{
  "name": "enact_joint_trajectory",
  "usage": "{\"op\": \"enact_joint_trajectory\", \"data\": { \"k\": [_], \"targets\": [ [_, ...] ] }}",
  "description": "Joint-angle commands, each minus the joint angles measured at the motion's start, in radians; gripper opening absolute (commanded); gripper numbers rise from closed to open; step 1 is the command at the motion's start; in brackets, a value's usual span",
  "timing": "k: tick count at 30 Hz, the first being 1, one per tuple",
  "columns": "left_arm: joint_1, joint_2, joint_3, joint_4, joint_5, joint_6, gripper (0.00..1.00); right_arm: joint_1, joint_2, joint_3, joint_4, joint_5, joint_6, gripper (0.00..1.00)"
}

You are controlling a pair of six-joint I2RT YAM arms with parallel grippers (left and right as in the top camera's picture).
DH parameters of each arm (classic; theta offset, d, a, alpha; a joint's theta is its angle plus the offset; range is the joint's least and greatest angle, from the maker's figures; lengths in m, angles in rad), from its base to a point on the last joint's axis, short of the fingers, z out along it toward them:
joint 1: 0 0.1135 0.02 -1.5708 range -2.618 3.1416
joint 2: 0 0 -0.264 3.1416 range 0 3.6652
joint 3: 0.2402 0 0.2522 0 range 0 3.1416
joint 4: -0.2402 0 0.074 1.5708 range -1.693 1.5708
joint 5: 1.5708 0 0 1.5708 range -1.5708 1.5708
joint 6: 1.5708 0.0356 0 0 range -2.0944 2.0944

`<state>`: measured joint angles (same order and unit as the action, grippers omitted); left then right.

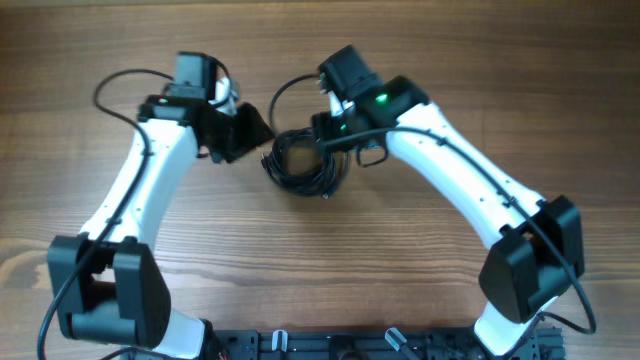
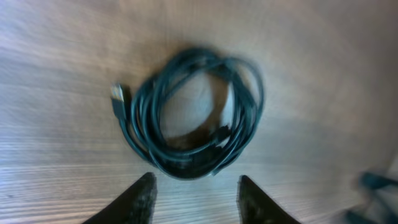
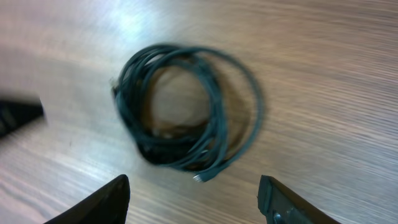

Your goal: Untangle cables

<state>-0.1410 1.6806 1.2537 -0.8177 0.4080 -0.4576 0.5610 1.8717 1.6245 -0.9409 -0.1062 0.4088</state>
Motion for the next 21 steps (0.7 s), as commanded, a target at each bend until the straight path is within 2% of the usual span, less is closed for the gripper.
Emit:
{"op": "enact_joint_trajectory", "data": {
  "k": [1,3,6,8,16,21],
  "targets": [
    [-0.088,0.025,-0.08,0.003,-0.071,-0.138,0.33,-0.122,-0.024,0.02,0.008,-0.087,-0.003,0.68],
    [-0.138,0.025,-0.105,0.018,-0.187,-0.29,0.33,-0.18,-0.024,0.02,-0.003,-0.174,-0.07,0.68],
    [-0.2,0.028,-0.132,0.068,-0.303,-0.478,0.33,-0.2,-0.024,0.019,-0.027,-0.182,-0.137,0.68],
    [-0.235,0.043,-0.136,0.081,-0.379,-0.556,0.34,-0.198,-0.024,0.019,-0.046,-0.179,-0.149,0.68],
    [-0.29,0.185,-0.136,0.183,-0.424,-0.572,0.36,-0.198,-0.023,0.018,-0.059,-0.179,-0.175,0.68],
    [-0.289,0.193,-0.136,0.202,-0.455,-0.571,0.34,-0.198,-0.023,0.018,-0.072,-0.183,-0.173,0.68]
  ]
}}
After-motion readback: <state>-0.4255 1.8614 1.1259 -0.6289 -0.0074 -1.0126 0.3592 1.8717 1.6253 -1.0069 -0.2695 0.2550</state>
